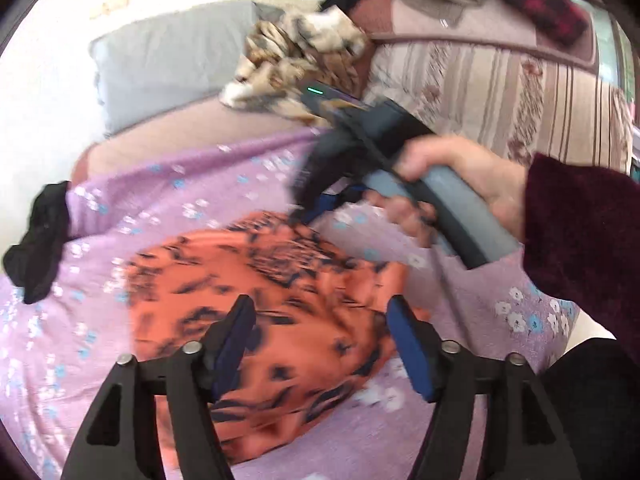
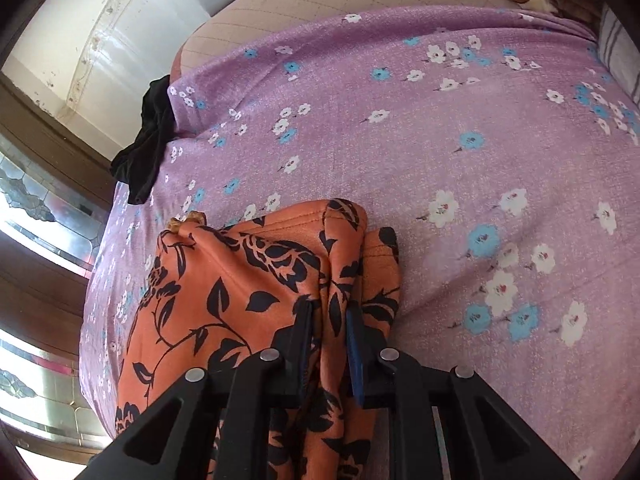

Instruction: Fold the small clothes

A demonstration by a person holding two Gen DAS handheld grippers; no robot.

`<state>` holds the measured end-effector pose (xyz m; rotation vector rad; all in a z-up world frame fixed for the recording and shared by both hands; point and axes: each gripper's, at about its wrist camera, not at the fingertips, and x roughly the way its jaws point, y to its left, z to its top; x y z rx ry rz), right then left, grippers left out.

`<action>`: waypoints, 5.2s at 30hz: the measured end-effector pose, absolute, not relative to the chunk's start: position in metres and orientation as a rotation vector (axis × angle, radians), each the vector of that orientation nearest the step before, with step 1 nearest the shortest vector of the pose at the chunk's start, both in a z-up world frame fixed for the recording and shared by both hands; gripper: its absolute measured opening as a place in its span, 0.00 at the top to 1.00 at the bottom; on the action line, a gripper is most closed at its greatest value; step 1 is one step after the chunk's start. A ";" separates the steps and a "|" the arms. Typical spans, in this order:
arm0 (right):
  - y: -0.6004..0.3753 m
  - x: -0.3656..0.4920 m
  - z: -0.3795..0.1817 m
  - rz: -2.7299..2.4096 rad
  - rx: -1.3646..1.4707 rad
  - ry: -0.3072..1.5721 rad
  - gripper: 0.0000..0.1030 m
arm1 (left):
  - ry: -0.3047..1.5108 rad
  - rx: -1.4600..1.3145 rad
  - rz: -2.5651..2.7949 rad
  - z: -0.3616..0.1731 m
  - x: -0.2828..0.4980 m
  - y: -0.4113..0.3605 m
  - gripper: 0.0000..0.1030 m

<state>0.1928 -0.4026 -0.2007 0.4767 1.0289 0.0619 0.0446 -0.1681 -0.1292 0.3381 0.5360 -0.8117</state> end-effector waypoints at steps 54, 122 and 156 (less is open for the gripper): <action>-0.288 0.286 -0.163 0.223 0.450 1.081 0.82 | 0.839 0.240 -0.522 -0.191 0.135 -0.111 0.27; -0.423 0.120 -0.224 0.148 0.746 0.961 0.23 | 0.860 0.169 -0.608 -0.172 0.179 -0.107 0.17; -0.352 0.157 -0.239 0.346 0.658 0.989 0.35 | 1.014 -0.087 -0.687 -0.193 0.205 -0.108 0.29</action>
